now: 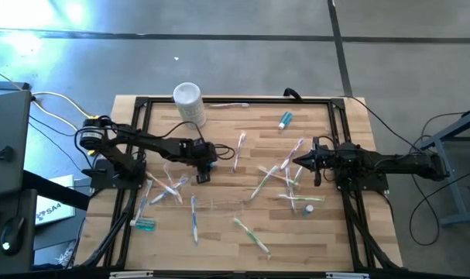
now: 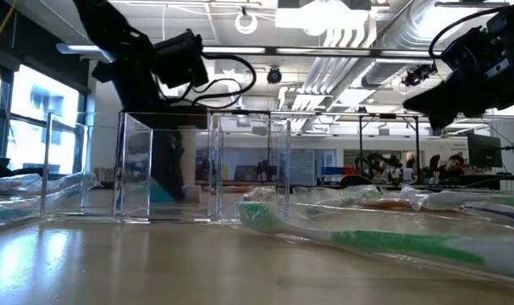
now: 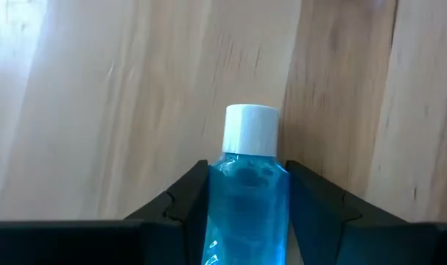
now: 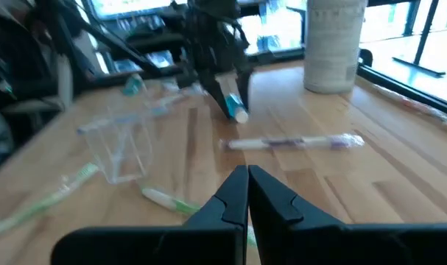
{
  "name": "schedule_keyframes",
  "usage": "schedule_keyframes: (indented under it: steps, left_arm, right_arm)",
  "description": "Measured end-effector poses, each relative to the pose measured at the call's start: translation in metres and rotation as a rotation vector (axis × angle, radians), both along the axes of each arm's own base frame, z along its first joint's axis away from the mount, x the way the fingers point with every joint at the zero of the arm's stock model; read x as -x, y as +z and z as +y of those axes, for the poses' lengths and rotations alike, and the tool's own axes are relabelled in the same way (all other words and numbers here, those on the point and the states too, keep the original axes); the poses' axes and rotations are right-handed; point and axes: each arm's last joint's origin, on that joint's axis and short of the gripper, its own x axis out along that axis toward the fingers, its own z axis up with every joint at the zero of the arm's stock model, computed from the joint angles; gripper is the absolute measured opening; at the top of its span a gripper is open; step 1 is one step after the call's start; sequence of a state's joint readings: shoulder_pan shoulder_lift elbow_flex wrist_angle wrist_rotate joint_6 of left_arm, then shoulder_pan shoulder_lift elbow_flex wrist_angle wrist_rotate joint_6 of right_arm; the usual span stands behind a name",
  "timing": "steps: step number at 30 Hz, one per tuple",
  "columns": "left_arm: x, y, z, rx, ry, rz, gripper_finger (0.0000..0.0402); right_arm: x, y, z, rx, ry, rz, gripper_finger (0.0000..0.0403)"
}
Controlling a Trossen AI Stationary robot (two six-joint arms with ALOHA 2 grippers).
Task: Pick & Place toothbrushing station
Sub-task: Put the blue mouthwash into the middle section of the transparent organizer
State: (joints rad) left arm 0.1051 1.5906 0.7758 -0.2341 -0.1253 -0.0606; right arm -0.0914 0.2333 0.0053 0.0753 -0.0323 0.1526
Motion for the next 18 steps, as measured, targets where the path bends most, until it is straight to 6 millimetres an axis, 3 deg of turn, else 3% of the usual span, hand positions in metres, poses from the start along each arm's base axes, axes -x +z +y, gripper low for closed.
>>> schedule_keyframes:
  steps: [8, 14, 18]
  left_arm:
    - [-0.039, 0.060, 0.003, -0.023, -0.014, -0.193, 0.0141]
    - [-0.066, 0.113, -0.008, -0.021, -0.094, -0.460, 0.0141]
    - [-0.078, 0.140, -0.022, 0.038, -0.212, -0.673, 0.0141]
  right_arm:
    - [-0.001, 0.014, 0.002, 0.004, 0.074, -0.141, 0.0003]
    - [0.000, 0.029, 0.003, 0.033, 0.097, -0.302, 0.0003]
    - [0.002, 0.039, 0.005, 0.154, 0.154, -0.404, 0.0003]
